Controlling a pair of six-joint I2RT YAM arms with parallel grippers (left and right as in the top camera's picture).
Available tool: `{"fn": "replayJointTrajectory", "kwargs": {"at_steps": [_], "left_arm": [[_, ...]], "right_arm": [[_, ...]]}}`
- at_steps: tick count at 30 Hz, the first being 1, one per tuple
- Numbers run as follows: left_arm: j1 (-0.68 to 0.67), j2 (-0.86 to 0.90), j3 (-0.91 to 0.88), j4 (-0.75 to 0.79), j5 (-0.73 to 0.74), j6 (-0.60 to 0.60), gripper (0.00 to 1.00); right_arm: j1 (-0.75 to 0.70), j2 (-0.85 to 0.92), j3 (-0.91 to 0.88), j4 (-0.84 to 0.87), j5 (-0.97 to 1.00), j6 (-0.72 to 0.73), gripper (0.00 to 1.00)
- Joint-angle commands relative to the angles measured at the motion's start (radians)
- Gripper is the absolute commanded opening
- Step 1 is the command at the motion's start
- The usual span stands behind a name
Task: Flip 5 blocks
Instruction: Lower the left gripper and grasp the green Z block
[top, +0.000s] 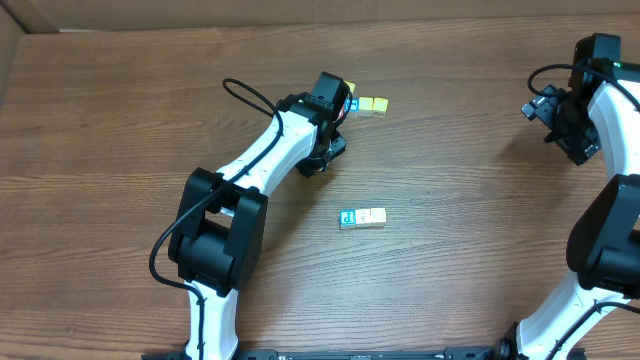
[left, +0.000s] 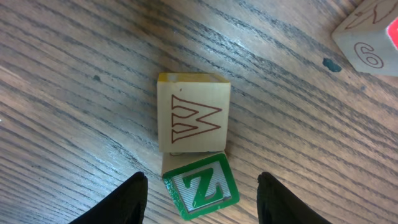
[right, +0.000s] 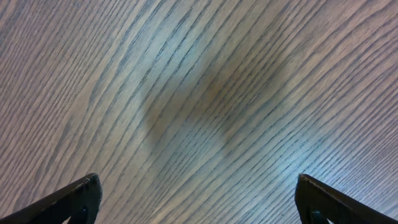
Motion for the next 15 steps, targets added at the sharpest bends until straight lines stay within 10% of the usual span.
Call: {"fn": "replayJointTrajectory", "kwargs": {"at_steps": [1,15], "left_arm": [[-0.010,0.014,-0.010,0.002,-0.021,-0.022,0.50],[-0.014,0.014,-0.017,-0.001,-0.032,-0.022,0.51]], "right_arm": [[0.000,-0.027,0.017,0.001,0.011,-0.004,1.00],[0.000,-0.027,0.017,0.001,0.010,-0.004,1.00]]}}
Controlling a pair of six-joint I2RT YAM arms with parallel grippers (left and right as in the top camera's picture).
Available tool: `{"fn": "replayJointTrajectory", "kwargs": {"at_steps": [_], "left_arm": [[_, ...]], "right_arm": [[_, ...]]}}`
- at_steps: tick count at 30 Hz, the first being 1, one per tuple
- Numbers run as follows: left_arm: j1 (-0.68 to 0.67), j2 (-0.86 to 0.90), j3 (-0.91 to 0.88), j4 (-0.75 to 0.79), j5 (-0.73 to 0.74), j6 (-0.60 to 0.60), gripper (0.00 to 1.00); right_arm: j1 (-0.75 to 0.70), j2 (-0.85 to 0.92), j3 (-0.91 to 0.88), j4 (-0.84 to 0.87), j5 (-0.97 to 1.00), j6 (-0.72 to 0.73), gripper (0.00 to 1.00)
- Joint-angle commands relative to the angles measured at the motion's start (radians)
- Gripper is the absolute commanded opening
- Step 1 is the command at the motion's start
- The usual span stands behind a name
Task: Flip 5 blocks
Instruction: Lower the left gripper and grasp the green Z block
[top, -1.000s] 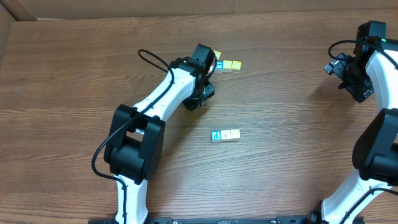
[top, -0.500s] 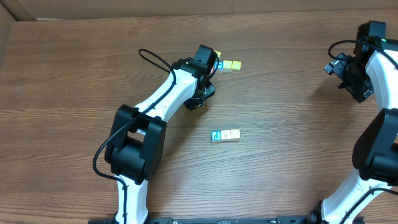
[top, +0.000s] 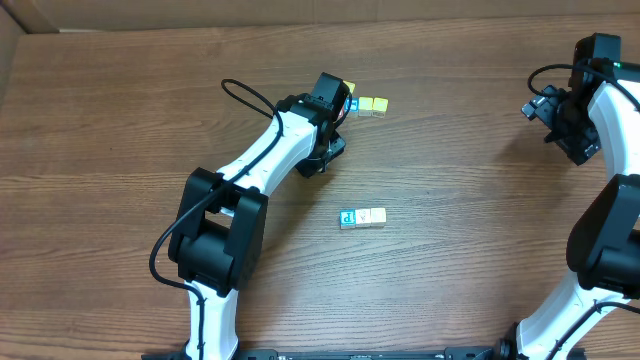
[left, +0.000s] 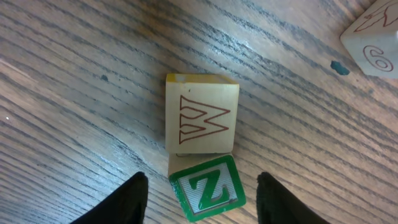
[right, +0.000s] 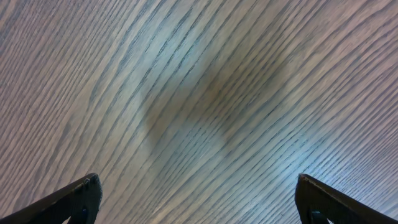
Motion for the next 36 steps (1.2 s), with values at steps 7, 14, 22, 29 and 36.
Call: {"fn": "replayJointTrajectory", "kwargs": {"at_steps": [7,14,22,29,36], "left_arm": [[-0.010,0.014,-0.016,0.004,-0.018,-0.010,0.49],[-0.004,0.014,-0.016,0.004,-0.028,-0.024,0.44],[-0.002,0.014,-0.016,-0.035,-0.032,0.013,0.48],[-0.002,0.014,-0.016,-0.044,-0.034,0.131,0.49],[-0.002,0.014,-0.016,-0.050,-0.060,0.172,0.45]], "right_arm": [[0.000,-0.027,0.017,0.002,0.010,-0.004,1.00],[0.000,-0.027,0.017,0.002,0.010,-0.004,1.00],[0.000,-0.027,0.017,0.002,0.010,-0.004,1.00],[0.000,-0.027,0.017,0.002,0.010,-0.004,1.00],[0.000,-0.027,0.017,0.002,0.010,-0.004,1.00]]}}
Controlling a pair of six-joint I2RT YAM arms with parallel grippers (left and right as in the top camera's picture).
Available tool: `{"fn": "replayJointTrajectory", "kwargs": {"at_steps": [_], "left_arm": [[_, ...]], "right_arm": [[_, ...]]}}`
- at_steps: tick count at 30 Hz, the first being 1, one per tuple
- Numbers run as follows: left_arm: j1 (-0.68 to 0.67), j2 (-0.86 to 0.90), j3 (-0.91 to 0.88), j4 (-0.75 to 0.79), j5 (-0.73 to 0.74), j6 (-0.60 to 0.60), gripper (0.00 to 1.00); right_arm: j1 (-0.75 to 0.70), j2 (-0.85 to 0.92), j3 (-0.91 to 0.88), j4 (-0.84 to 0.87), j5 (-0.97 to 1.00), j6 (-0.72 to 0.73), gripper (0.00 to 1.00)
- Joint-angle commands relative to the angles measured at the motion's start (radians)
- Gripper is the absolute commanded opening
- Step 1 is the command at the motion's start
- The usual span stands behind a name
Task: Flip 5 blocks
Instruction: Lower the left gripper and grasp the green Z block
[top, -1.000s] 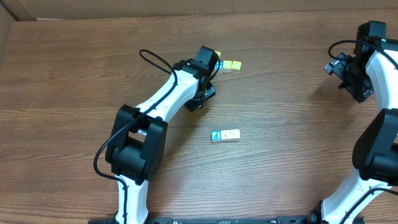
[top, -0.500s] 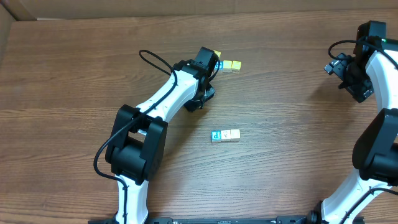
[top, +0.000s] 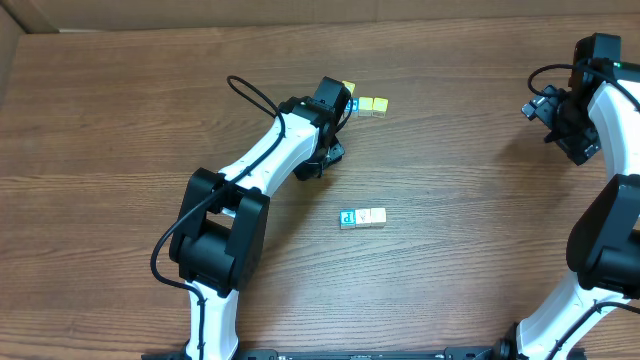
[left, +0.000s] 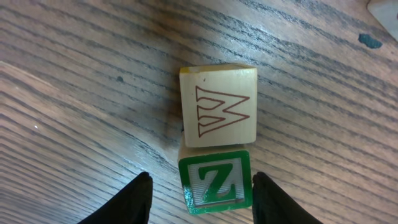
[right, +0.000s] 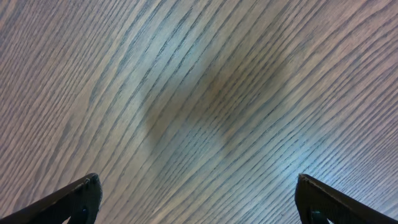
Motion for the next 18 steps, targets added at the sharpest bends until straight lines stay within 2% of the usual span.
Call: {"fn": "replayJointTrajectory", "kwargs": {"at_steps": [1,9,14,18], "left_arm": [[0.003,0.014,-0.009,-0.014,-0.035,0.047,0.45],[0.004,0.014,-0.009,-0.041,-0.080,0.075,0.44],[0.004,0.014,-0.009,-0.019,-0.052,0.232,0.48],[0.027,0.014,-0.009,-0.029,-0.001,0.263,0.52]], "right_arm": [[0.000,-0.027,0.017,0.001,0.010,-0.004,1.00],[0.000,-0.027,0.017,0.002,0.010,-0.004,1.00],[0.000,-0.027,0.017,0.002,0.010,-0.004,1.00],[0.000,-0.027,0.017,0.002,0.010,-0.004,1.00]]}}
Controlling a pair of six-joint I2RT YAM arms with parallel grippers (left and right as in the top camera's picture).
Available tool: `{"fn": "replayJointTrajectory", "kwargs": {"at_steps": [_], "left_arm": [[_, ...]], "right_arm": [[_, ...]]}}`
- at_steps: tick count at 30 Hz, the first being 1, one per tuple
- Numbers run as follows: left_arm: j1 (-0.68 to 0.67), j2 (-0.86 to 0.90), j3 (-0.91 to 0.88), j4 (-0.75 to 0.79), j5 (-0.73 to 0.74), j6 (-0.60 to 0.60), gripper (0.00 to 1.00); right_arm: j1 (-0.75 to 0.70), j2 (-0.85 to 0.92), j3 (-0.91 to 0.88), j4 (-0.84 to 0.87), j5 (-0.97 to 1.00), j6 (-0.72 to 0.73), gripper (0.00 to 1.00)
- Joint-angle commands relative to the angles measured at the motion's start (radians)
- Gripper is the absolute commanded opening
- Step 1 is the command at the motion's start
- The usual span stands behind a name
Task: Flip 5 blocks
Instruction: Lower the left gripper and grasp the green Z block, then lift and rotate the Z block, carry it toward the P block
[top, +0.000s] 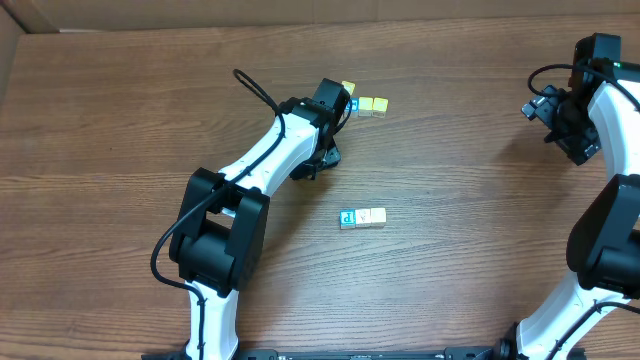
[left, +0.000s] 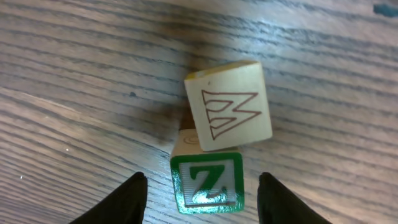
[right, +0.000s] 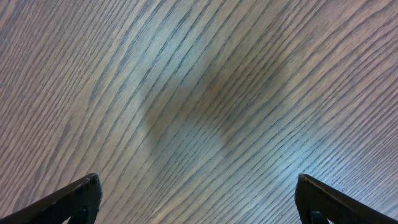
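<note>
In the left wrist view a green-framed Z block lies on the wood between the fingers of my left gripper. The gripper is open and its fingers stand clear of the block's sides. A tan W block with a yellow side touches the Z block's far edge and sits askew to it. Overhead, my left gripper is beside a small cluster of yellowish blocks. A blue P block and a tan block lie together mid-table. My right gripper is open over bare wood.
The right arm stays at the table's far right, away from all blocks. The left arm reaches diagonally across the table's middle-left. A cardboard edge borders the table's far left corner.
The left wrist view has turned relative to the wood grain. The W block, which sat square above the Z block, now sits tilted and a little to its right. The right arm is unchanged.
My open left gripper hovered over the Z and W blocks throughout, the Z block between its fingers. The view shifted a little at each moment, and a block marked 6 left the frame's top right corner. By now the W block stands askew. The right gripper stayed open and still.
</note>
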Motion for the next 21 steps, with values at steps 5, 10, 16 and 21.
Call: {"fn": "replayJointTrajectory", "kwargs": {"at_steps": [5,10,16,21], "left_arm": [[0.099,0.014,-0.005,-0.010,0.179,0.075,0.45],[0.135,0.014,-0.005,-0.015,0.210,0.129,0.34],[0.135,0.014,-0.005,-0.025,0.164,0.155,0.39],[0.135,0.014,-0.005,-0.036,0.159,0.192,0.40]], "right_arm": [[0.000,-0.027,0.017,0.001,0.010,-0.004,1.00],[0.000,-0.027,0.017,0.001,0.010,-0.004,1.00],[0.000,-0.027,0.017,0.001,0.011,-0.004,1.00],[0.000,-0.027,0.017,0.001,0.010,-0.004,1.00]]}}
